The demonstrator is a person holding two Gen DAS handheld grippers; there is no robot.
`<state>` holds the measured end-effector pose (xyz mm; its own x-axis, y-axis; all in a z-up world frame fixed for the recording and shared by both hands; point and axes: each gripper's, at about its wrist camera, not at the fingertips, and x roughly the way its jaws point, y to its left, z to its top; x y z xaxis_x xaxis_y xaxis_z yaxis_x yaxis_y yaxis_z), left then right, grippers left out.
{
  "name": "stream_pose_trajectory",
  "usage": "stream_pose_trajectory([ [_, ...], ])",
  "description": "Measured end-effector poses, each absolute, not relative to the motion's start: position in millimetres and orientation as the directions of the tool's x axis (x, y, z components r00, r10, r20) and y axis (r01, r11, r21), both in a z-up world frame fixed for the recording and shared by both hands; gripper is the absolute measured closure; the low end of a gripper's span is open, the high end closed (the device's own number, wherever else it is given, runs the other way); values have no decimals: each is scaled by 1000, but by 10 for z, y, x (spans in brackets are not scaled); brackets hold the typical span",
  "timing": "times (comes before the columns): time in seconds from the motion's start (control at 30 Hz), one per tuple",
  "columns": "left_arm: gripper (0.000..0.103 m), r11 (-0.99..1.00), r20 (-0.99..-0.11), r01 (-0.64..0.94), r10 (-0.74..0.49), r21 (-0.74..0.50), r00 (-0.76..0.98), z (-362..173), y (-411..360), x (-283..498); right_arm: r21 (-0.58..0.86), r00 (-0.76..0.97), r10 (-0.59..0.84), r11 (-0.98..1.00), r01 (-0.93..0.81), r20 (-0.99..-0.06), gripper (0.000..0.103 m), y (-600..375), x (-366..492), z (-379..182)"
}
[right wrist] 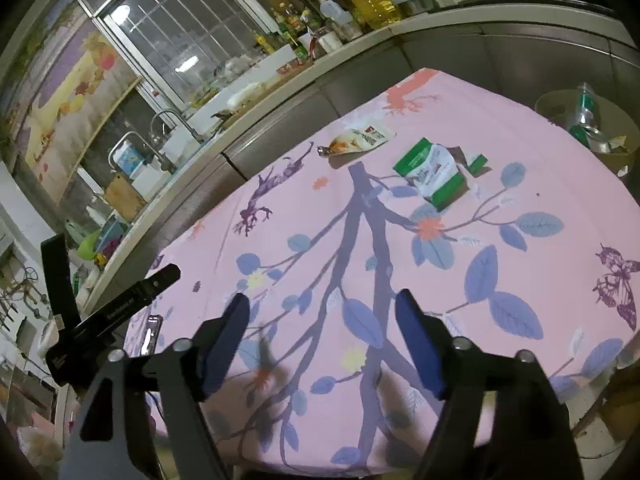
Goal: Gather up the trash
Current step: 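Return both tools to the table over the remaining packets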
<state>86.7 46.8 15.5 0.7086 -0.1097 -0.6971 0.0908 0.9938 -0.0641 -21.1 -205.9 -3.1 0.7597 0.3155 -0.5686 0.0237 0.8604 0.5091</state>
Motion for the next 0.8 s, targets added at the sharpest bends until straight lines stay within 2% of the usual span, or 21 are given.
stream_pose_trajectory([
  [0.1, 19, 996, -729, 73, -90, -54, 678, 73, 481, 902, 494, 754, 315, 869, 15, -576, 26, -2007, -212, -62],
  [0.33, 6, 997, -730, 51, -78, -58, 679, 67, 564, 897, 461, 749, 283, 887, 33, -598, 23, -1914, -210, -136],
  [0.57, 6, 989, -715, 102, -145, -103, 684, 137, 563, 824, 423, 788, 173, 898, 120, -591, 19, -1967, -255, -101],
  [0.8, 6, 994, -640, 98, -100, -39, 762, 271, 474, 600, 423, 788, 143, 892, 160, -599, 18, -2026, -330, -62],
])
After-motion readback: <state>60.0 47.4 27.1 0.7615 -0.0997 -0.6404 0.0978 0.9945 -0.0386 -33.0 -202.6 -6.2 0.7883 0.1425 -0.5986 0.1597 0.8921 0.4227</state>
